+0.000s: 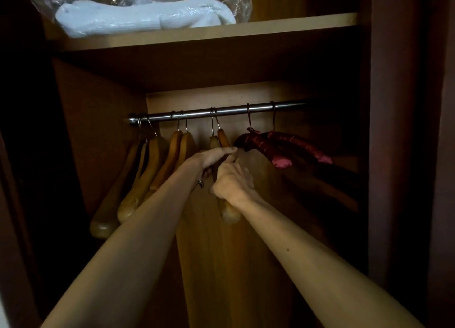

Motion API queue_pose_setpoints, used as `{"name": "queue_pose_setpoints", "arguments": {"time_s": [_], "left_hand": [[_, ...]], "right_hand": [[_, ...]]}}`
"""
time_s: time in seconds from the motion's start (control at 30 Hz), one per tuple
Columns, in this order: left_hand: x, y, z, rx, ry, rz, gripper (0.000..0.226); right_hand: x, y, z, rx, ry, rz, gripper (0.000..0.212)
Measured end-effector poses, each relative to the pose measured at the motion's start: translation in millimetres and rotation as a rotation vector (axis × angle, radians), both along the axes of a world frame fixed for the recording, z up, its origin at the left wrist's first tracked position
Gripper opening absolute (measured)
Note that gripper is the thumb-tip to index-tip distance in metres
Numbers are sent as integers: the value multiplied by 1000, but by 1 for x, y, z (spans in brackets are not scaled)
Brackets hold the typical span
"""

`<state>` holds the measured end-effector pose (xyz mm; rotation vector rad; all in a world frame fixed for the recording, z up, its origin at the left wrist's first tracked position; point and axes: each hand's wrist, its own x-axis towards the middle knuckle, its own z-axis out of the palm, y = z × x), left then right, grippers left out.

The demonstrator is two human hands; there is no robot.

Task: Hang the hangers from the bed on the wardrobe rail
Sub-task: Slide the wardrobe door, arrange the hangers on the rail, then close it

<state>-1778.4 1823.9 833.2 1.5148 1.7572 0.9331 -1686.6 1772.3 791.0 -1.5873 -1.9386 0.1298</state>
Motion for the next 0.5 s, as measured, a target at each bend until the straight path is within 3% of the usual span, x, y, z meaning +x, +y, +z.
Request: {"name": "queue_pose_setpoints", "arguments": {"time_s": [0.07,0.2,0.33,0.5], "left_hand": [[-4,10,-5,7,-44,4,94],[-7,28,-12,43,-167,-13,125],[1,15,3,122,-286,-17,78],[-2,39,3,112,-340,77,59]], "right_hand": [[2,1,-1,25,-14,-20,108],[3,5,9,29,-51,-28,101],[3,10,30,24,-113,-7,69],[7,18,52,-58,-131,19,68]]}}
